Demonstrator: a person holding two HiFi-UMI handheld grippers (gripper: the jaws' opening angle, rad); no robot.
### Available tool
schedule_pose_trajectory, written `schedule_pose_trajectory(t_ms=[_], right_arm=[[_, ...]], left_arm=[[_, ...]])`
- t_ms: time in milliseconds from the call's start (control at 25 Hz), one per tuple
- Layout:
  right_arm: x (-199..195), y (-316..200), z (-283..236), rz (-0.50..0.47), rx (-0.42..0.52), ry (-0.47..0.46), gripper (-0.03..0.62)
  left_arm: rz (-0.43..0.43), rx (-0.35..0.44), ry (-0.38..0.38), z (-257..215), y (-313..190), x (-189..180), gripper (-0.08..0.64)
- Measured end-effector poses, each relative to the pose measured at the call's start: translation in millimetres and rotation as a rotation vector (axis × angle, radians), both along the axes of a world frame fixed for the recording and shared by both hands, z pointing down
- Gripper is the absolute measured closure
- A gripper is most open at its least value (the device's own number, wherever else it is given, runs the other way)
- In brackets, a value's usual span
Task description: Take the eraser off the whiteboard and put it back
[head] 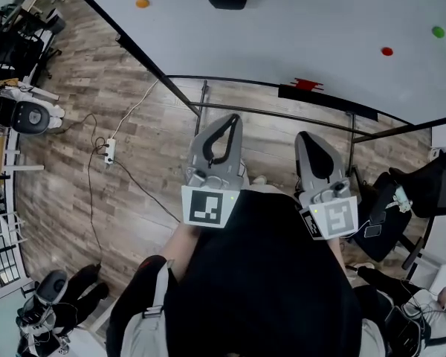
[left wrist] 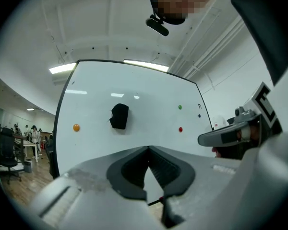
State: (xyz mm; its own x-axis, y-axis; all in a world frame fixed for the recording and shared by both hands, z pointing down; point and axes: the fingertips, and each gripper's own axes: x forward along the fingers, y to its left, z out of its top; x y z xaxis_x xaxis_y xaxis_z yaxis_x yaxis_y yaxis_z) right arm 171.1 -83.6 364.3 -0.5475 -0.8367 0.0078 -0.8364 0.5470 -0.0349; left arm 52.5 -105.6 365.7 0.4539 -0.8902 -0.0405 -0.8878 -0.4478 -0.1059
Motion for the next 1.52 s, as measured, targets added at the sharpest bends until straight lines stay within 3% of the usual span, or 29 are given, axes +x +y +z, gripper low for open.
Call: schedule_pose_trajectory(t_ms=[200, 520, 1520], right_arm=[[-3, 10, 4, -0.017, 0.005, -0.006, 0.591], [2, 18, 4, -0.002, 0.013, -0.012, 0.591], [-18, 16, 12, -0.062, 0.001, 0.036, 0.592]], left_arm=[[0.078, -0.005, -0.029, 18, 23, 13, 0.557], [0.119, 0.009, -0.038, 22, 38, 17, 0.558], [0.126, 0.027, -0.038, 23, 37, 27, 0.558]])
